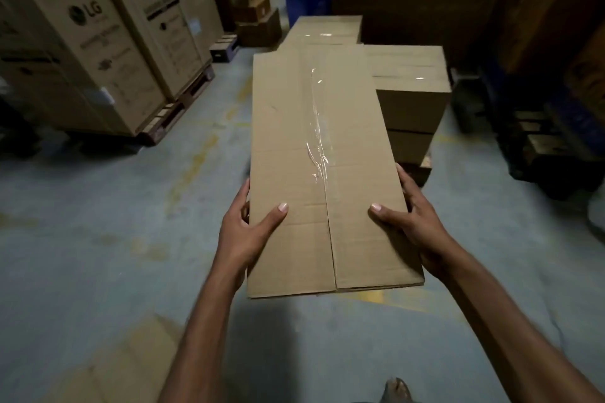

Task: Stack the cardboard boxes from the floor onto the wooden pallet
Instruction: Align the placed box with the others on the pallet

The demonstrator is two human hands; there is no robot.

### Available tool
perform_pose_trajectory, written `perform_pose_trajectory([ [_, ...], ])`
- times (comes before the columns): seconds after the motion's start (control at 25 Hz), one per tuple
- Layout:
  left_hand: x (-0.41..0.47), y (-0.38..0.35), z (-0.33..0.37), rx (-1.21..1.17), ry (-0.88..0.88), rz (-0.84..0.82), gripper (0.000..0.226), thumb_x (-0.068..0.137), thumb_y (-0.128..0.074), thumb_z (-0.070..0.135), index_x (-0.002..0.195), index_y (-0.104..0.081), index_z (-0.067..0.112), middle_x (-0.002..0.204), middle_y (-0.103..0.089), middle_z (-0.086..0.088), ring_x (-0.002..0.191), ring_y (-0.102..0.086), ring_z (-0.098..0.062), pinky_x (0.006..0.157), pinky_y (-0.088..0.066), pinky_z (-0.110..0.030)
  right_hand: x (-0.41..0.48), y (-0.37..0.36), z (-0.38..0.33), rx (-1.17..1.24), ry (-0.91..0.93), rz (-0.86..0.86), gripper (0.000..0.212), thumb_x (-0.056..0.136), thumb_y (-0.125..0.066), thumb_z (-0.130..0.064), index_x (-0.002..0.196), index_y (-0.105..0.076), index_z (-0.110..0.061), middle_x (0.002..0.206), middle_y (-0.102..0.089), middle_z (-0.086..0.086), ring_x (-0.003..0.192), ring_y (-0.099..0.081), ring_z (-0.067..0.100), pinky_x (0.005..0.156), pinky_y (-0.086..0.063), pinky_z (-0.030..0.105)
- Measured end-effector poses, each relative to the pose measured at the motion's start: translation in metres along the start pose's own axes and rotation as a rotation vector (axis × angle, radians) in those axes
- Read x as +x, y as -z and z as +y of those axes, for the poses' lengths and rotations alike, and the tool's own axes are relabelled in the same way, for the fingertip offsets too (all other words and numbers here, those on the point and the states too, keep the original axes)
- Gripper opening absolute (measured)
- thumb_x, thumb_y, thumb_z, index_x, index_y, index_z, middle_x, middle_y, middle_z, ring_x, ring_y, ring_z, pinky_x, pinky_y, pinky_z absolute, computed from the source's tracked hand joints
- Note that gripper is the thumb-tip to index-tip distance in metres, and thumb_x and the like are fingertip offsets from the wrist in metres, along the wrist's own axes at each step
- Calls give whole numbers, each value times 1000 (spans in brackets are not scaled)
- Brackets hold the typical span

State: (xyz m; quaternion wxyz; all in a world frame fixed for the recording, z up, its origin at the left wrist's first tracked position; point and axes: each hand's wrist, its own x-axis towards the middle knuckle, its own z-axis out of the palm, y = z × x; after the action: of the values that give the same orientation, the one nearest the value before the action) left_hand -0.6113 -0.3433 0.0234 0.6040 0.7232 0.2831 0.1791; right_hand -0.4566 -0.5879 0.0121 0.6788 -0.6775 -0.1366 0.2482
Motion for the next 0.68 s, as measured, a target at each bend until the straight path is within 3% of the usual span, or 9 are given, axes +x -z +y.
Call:
perform_pose_trajectory([
  [0.16,34,-95,33,22,-34,-149,65,86,-81,42,143,-49,50,125,-70,17,109,-70,-7,95,-59,-42,13,92,-8,57,0,122,79,88,-77,-12,150,-42,-45,125,-66,-14,110,-69,13,87,-59,30],
  [0.32,65,-188,61,14,-22,-319,67,87,-81,35,144,-47,45,126,-69,13,109,-70,-8,94,-59,-40,20,178,-19,90,8,225,72,87,-78,-9,143,-48,-43,124,-69,-7,109,-71,17,81,-60,29],
  [0.48,105,-260,88,39,55,-390,83,79,-88,28,147,-41,36,117,-64,14,101,-67,-5,77,-56,-26,41,251,-38,72,-62,320,74,83,-79,-1,140,-49,-37,119,-66,-2,104,-69,19,77,-58,28],
  [0.56,132,-292,98,80,101,-446,93,75,-90,28,151,-36,32,114,-60,14,101,-62,-6,74,-53,-28,65,285,-46,78,-144,327,69,81,-76,8,138,-56,-25,121,-70,6,106,-69,23,79,-59,32],
  [0.68,184,-343,114,129,143,-532,98,72,-92,28,152,-36,26,114,-61,6,100,-63,-11,74,-54,-29,112,334,-61,126,-274,360,57,79,-71,17,127,-62,-13,116,-73,13,102,-71,28,69,-61,27],
])
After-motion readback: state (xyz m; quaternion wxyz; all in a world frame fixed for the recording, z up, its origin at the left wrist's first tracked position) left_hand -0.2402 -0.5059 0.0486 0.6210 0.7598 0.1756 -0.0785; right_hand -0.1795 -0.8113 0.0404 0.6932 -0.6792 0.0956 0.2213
